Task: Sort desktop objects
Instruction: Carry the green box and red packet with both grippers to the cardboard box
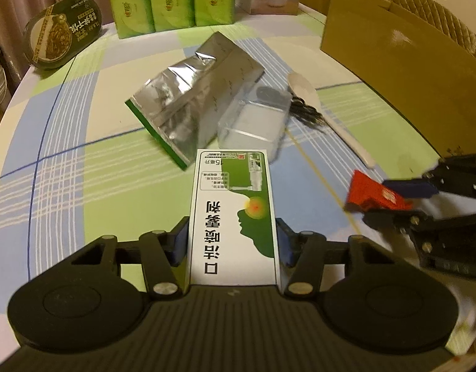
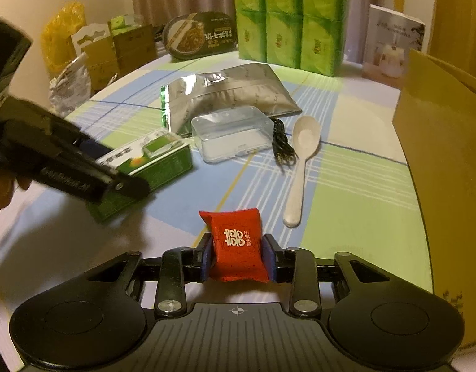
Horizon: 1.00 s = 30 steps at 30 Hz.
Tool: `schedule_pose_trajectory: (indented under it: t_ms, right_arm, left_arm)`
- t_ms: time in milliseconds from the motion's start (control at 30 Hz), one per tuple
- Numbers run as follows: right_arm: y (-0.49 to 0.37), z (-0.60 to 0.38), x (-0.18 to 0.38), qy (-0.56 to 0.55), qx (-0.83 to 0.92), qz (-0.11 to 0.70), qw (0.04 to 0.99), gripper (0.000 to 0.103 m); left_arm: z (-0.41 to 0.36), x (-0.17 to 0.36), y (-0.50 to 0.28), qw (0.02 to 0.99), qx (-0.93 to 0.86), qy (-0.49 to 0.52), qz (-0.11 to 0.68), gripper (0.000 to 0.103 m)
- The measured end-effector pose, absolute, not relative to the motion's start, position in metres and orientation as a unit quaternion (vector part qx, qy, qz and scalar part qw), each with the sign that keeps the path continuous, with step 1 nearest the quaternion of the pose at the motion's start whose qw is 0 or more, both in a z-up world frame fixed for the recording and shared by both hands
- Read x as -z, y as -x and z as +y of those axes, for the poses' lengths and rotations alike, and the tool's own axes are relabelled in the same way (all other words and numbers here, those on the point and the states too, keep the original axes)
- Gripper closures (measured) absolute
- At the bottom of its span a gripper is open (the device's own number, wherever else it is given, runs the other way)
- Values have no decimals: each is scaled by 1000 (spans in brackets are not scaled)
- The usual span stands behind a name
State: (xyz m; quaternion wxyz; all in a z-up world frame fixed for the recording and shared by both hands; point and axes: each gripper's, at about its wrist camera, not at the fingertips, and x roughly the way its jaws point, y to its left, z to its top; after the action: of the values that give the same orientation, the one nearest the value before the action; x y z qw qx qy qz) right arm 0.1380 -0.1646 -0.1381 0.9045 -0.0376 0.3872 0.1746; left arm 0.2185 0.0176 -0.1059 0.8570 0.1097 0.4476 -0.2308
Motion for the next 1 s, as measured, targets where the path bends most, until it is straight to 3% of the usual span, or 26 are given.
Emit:
schedule_pose_trajectory:
  t_ms: [67,400,667,1000]
  right_arm:
    - [-136,-168,138,26,-172,387,905,58]
    - [-134,-163,140,33,-171,373,911,58]
    - [-134,-159,142,52,-161,371,913,74]
    - [-119,-164,128,49,-156,357,920,78]
  left_arm:
    - [17,104,-209,854,237,-110,449,52]
    - [8,108,-192,856,246,-107,442,52]
    - [4,109,-196,855,247,-110,442,50]
    - [1,104,-188,853,252,-130,437,53]
